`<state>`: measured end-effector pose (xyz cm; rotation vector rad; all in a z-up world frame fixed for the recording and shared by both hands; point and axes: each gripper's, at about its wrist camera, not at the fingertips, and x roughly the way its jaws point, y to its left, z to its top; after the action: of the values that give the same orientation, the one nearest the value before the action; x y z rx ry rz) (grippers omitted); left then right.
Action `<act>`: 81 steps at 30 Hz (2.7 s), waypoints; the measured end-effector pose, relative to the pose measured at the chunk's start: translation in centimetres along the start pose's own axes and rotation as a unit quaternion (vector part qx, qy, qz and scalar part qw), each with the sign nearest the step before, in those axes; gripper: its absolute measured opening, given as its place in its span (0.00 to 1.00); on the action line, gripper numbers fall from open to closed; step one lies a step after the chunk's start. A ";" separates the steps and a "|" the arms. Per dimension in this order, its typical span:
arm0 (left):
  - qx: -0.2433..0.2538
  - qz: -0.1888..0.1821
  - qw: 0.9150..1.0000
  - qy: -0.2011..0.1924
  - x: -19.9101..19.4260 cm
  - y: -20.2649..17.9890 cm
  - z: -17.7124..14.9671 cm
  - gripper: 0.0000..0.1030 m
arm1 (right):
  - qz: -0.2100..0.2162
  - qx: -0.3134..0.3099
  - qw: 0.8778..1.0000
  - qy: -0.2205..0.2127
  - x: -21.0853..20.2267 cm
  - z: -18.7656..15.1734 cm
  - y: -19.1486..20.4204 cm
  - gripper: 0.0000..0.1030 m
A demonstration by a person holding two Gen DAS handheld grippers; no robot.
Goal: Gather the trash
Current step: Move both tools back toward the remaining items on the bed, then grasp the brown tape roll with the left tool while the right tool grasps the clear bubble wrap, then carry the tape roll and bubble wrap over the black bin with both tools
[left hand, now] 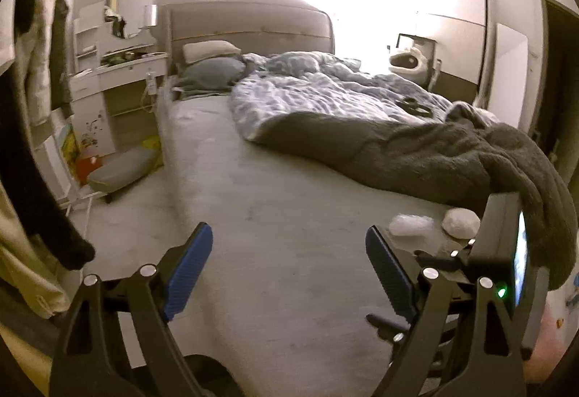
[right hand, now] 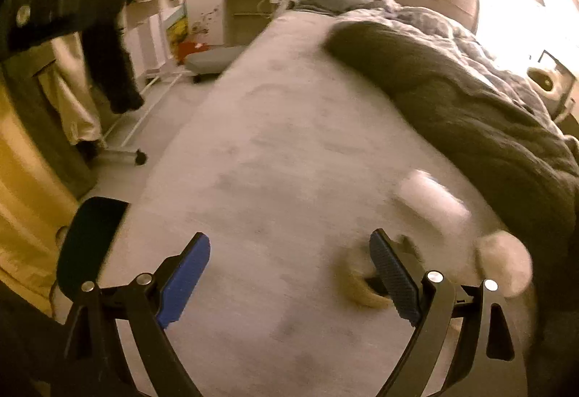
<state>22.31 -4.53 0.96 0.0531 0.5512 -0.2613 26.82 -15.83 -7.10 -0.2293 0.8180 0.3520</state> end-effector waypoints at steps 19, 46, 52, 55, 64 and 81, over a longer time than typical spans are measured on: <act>0.095 -0.074 0.991 0.059 6.3 -11.1 -2.3 0.56 | -0.061 0.052 0.997 -0.017 -3.8 -6.7 -11.2 0.88; 0.133 -0.086 0.979 0.129 13.2 -17.8 -4.5 0.32 | -0.001 0.087 0.996 0.005 -2.4 -9.9 -14.2 0.60; 0.138 -0.079 0.978 0.135 13.9 -18.1 -4.7 0.23 | 0.005 0.089 0.996 0.001 -2.5 -10.2 -14.5 0.59; 0.138 -0.074 0.978 0.139 14.2 -18.1 -4.8 0.23 | 0.009 0.091 0.996 0.000 -2.5 -10.3 -14.6 0.59; 0.139 -0.070 0.978 0.137 14.1 -18.2 -4.7 0.22 | 0.016 0.103 0.995 -0.003 -2.7 -10.3 -15.2 0.55; 0.105 -0.101 0.987 0.069 10.3 -16.6 -2.0 0.21 | 0.008 0.129 0.992 0.014 -3.4 -9.6 -16.4 0.33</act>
<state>25.45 -22.68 -5.82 0.2210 0.6659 -0.5152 24.65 -34.87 -9.91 0.0140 0.8850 0.2558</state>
